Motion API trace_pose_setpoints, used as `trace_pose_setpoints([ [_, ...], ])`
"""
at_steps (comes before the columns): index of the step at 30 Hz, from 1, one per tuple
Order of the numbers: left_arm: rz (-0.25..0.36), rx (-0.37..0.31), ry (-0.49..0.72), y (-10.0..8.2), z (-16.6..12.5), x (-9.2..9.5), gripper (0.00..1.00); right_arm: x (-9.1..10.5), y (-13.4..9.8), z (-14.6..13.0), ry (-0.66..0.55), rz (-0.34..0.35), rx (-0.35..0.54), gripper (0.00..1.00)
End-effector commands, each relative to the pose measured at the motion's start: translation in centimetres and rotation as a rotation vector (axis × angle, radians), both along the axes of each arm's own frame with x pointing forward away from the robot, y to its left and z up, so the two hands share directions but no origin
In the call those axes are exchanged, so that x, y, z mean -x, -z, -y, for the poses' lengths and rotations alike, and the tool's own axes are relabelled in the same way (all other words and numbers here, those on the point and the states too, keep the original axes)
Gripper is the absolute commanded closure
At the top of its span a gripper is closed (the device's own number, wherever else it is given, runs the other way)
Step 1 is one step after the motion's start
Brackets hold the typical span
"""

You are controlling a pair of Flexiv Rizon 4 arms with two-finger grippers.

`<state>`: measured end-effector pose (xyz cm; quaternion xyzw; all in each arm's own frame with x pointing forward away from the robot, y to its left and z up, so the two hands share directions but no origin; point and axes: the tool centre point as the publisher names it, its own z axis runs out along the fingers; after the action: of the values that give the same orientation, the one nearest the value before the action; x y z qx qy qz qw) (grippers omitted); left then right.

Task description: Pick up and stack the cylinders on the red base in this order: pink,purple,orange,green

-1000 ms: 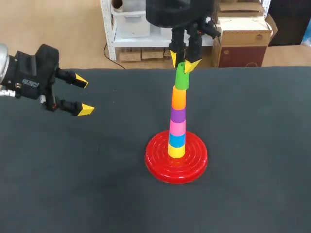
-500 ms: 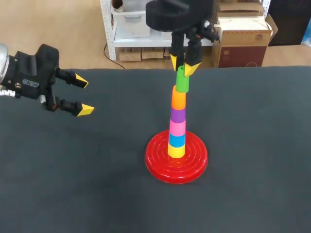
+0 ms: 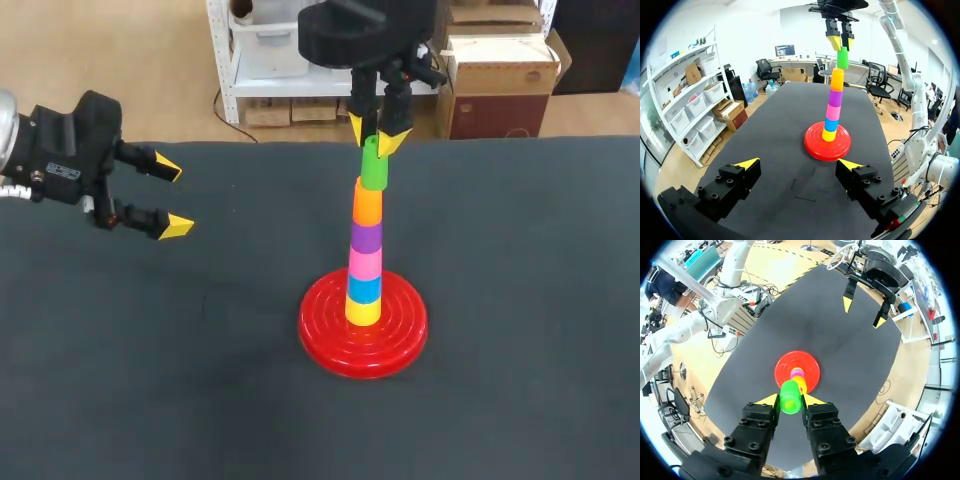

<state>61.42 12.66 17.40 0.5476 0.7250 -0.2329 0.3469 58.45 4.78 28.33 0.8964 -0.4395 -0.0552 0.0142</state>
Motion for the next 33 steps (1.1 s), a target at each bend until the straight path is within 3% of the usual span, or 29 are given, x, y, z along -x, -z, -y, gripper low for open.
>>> trace_pose_setpoints([
  [1, 0.005, 0.004, 0.001, 0.2, -0.1, 0.0, 0.0, -0.3, 0.2, -0.3, -0.005, -0.008, 0.007, 1.0],
  [33, 0.005, 0.004, 0.001, 0.2, -0.1, 0.0, 0.0, -0.3, 1.5, -0.5, 0.014, -0.003, 0.03, 1.0],
])
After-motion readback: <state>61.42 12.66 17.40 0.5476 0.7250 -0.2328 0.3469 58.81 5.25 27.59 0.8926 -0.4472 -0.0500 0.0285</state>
